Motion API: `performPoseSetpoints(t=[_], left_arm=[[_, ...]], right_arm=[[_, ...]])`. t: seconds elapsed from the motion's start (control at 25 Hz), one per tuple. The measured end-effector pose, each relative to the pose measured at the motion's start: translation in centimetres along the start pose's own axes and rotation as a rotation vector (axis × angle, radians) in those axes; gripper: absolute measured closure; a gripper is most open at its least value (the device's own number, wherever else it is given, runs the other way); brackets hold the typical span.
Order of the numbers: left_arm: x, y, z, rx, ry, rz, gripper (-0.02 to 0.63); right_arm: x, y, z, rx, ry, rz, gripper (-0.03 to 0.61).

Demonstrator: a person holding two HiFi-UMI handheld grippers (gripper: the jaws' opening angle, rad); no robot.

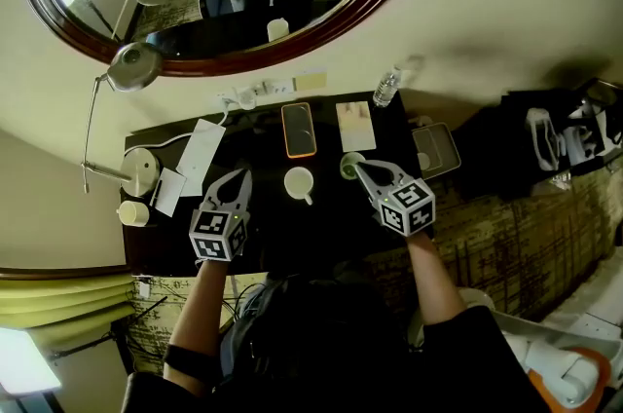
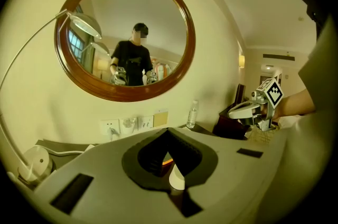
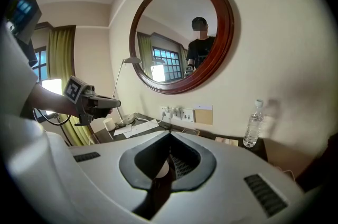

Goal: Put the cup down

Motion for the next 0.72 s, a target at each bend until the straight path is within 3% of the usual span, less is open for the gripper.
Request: performPoseSetpoints(t=[0.32, 0.52, 0.64, 0.72], left_arm=[[-0.4, -0.7, 0.3, -0.009, -0.006, -0.008, 0.611], [-0.4, -1.1, 0.4, -0.012, 0.004, -0.001, 0.611], [-0.6, -1.5, 0.5, -0.012, 0.008, 0.0, 0.611], [-0.2, -1.8, 0.6, -0.019, 0.008, 0.011, 0.611]], right_arm=[[1.9, -1.3, -1.5, 0.034, 0.002, 0.057, 0.535], [4.5, -2.7, -2.7, 0.035, 0.013, 0.131, 0.214], [5.3, -3.6, -3.7, 0.056, 0.018, 0.169, 0.111], [6.2, -4.2, -4.4, 0.064, 0.02, 0.198, 0.086]])
Point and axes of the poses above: the fingertips, and each gripper's own axes: y backward along the fingers, z to its left, x out of its underside, the point moved 1 cm from there along y, backward along the fingers, and after that the axes turned 10 degrees about z, right-handed, at the moved point
